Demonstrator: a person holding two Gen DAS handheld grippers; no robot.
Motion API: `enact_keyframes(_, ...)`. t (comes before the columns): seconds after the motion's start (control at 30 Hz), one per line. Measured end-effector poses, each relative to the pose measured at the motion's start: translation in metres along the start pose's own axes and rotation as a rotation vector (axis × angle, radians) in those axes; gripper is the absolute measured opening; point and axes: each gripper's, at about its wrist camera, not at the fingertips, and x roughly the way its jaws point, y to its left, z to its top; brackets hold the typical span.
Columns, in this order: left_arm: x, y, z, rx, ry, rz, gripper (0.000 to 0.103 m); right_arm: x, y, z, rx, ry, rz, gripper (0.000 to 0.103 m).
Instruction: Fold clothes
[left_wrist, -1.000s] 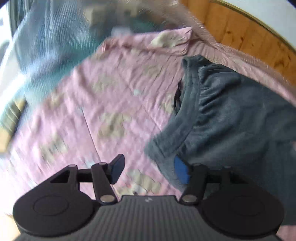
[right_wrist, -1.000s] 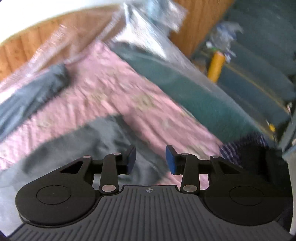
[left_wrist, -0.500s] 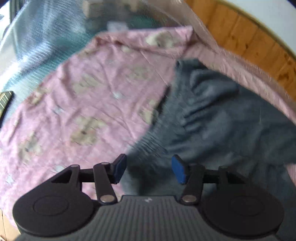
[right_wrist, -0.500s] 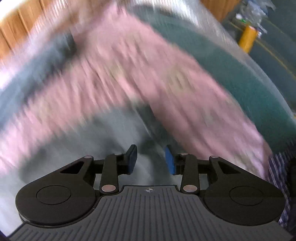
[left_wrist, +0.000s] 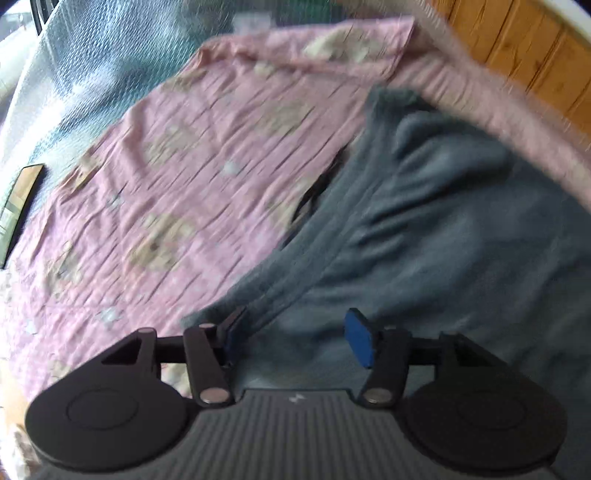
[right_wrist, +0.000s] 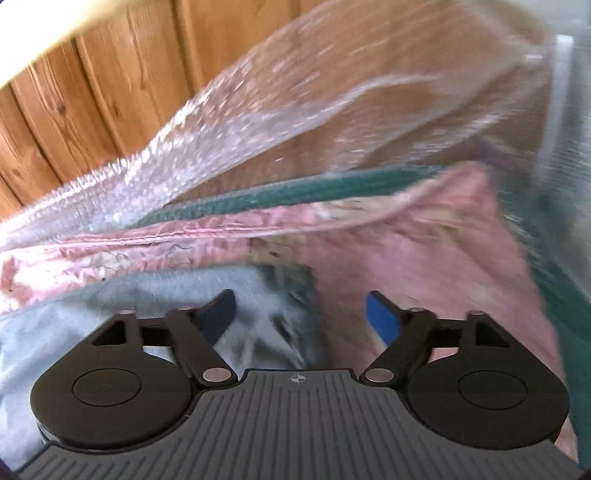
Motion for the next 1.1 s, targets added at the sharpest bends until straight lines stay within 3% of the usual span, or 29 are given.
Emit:
enact_keyframes(0.07, -0.002, -0.011, 0.014, -0.036, -0.008, -0.066, 0.060, 0.012, 0.006, 0.000, -0.030, 0.041, 0.084, 0.005)
enact_keyframes(0.13, 0.001, -0.029, 0.028, -0.071, -0.013, -0.128, 0.060, -0.006, 0.013, -0.014, -0.110, 0.001, 0.167, 0.004)
enact_keyframes(0.27, 0.021, -0.074, 0.054, -0.096, -0.016, -0.220, 0.062, -0.096, 0.000, -0.079, -0.249, -0.104, 0.256, 0.004)
enact_keyframes(0.43, 0.056, -0.133, 0.075, -0.064, 0.002, -0.258, 0.064, -0.128, -0.052, -0.174, -0.187, -0.004, 0.127, 0.003)
enact_keyframes(0.57, 0.076, -0.154, 0.084, -0.067, 0.015, -0.239, 0.064, -0.130, -0.067, -0.212, -0.049, 0.014, 0.058, 0.002)
enact_keyframes(0.63, 0.077, -0.154, 0.088, -0.099, 0.006, -0.257, 0.064, -0.135, -0.069, -0.220, 0.037, 0.012, 0.045, 0.008)
enact_keyframes(0.77, 0.075, -0.160, 0.107, -0.139, -0.022, -0.287, 0.069, -0.141, -0.078, -0.230, 0.245, 0.007, 0.040, 0.034)
enact_keyframes(0.8, 0.077, -0.165, 0.113, -0.133, -0.020, -0.289, 0.071, -0.146, -0.082, -0.234, 0.318, 0.001, 0.063, 0.045)
enact_keyframes(0.93, 0.097, -0.199, 0.124, -0.080, 0.040, -0.260, 0.070, -0.154, -0.090, -0.247, 0.621, -0.019, 0.186, 0.069)
enact_keyframes(1.0, 0.107, -0.211, 0.121, -0.060, 0.053, -0.224, 0.059, -0.143, -0.084, -0.248, 0.712, -0.007, 0.225, 0.087)
enact_keyframes(1.03, 0.111, -0.215, 0.120, -0.043, 0.052, -0.199, 0.051, -0.137, -0.080, -0.249, 0.752, 0.000, 0.239, 0.088)
enact_keyframes(1.1, 0.115, -0.216, 0.114, -0.024, 0.049, -0.160, 0.015, -0.122, -0.073, -0.246, 0.787, 0.015, 0.229, 0.088)
